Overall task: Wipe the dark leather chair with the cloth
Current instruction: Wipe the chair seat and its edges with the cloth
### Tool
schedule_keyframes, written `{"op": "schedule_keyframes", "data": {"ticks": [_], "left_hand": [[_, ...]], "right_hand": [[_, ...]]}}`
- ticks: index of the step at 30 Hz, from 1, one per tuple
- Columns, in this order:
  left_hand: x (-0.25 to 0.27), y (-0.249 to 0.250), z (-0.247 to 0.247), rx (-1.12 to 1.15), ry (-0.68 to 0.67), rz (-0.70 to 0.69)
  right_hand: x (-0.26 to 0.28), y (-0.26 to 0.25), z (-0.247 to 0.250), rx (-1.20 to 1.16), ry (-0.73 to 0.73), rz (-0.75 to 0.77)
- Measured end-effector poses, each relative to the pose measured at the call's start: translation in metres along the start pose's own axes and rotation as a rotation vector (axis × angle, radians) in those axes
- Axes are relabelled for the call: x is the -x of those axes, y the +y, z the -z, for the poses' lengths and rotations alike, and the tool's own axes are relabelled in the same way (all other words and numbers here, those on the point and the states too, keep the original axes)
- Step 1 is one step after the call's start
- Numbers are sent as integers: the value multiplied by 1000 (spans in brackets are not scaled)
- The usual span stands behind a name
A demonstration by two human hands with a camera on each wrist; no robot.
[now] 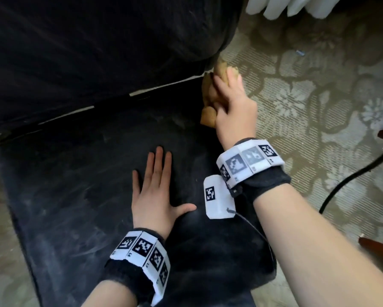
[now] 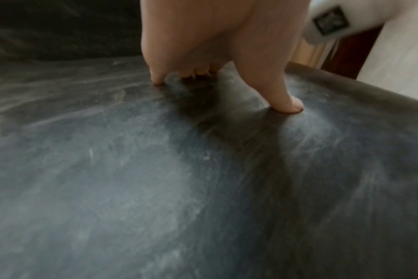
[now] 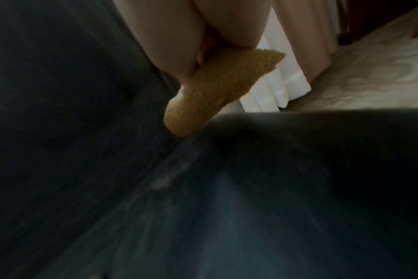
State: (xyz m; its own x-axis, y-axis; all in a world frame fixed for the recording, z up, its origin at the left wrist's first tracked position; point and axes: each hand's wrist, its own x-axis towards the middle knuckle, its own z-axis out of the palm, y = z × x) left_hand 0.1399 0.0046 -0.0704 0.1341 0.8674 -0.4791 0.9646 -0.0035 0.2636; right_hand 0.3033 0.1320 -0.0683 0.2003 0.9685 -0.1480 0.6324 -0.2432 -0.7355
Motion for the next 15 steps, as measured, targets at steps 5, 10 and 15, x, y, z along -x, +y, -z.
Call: {"op": "schedule_keyframes", "data": {"ticks": [5,10,15], "left_hand": [[-3,0,0,10,4,-1],[-1,1,3,41,-9,-4],[4,-1,10,38,-62,-17]], "right_hand": [[-23,5,-9,398,-402,114],[-19,6,-1,186,-169,-34],[-37,-3,6,2,-77,-289]]}}
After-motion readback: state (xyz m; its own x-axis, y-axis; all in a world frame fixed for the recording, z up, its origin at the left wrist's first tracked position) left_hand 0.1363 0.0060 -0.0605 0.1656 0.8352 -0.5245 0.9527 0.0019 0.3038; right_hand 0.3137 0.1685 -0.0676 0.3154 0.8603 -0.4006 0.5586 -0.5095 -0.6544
